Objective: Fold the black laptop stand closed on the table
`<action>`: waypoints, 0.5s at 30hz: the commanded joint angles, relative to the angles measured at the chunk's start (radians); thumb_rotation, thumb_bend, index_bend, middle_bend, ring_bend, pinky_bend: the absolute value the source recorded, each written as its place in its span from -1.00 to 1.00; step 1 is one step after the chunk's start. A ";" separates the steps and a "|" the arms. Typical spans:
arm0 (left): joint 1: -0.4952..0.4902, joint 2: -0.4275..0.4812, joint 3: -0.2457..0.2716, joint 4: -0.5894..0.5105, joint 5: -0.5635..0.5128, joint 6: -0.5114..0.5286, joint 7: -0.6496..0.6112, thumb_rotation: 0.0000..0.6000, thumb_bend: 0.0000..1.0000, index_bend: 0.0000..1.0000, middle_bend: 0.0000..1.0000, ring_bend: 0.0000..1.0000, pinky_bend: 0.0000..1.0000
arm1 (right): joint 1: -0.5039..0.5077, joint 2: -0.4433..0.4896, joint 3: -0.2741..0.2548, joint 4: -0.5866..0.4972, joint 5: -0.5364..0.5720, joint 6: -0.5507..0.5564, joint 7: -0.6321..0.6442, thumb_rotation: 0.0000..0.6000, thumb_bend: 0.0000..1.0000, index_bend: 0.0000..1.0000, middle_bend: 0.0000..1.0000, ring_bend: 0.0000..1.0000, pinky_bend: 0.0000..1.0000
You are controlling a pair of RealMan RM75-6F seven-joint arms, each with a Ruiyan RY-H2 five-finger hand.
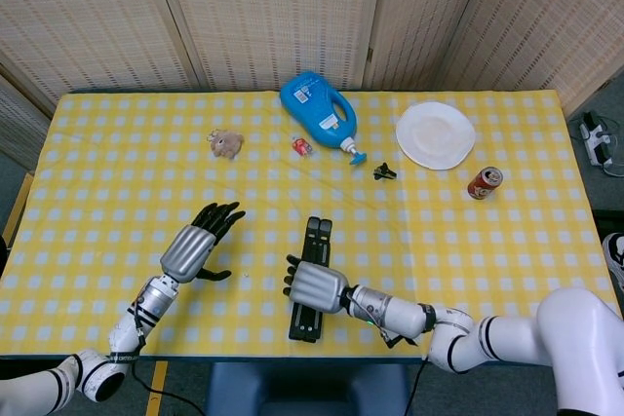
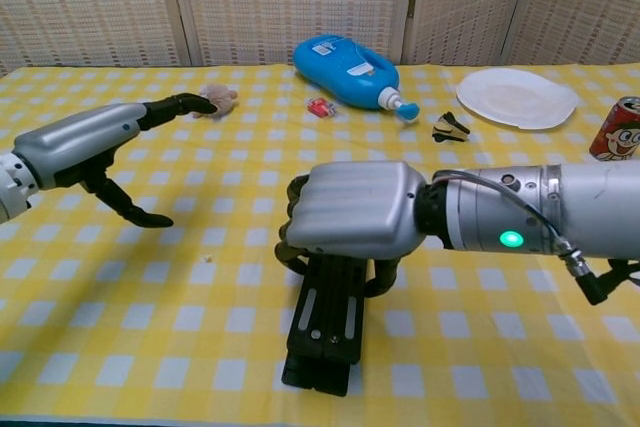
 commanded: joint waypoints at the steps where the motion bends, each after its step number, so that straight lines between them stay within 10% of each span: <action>1: 0.001 0.006 -0.006 -0.008 -0.005 0.001 0.006 1.00 -0.91 -1.00 -1.00 -1.00 -1.00 | -0.007 0.008 -0.004 -0.004 0.008 0.003 -0.004 1.00 -0.38 -0.19 -0.23 -0.48 -0.66; 5: 0.003 0.022 -0.017 -0.024 -0.013 0.007 0.015 1.00 -0.91 -1.00 -1.00 -1.00 -1.00 | -0.047 0.029 -0.005 -0.030 0.039 0.046 -0.023 1.00 -0.38 -0.94 -0.74 -0.71 -0.79; 15: 0.032 0.077 -0.024 -0.068 -0.050 0.017 0.074 1.00 -0.90 -1.00 -1.00 -1.00 -1.00 | -0.259 0.143 -0.010 -0.087 0.079 0.357 0.074 1.00 -0.38 -1.00 -0.85 -0.74 -0.82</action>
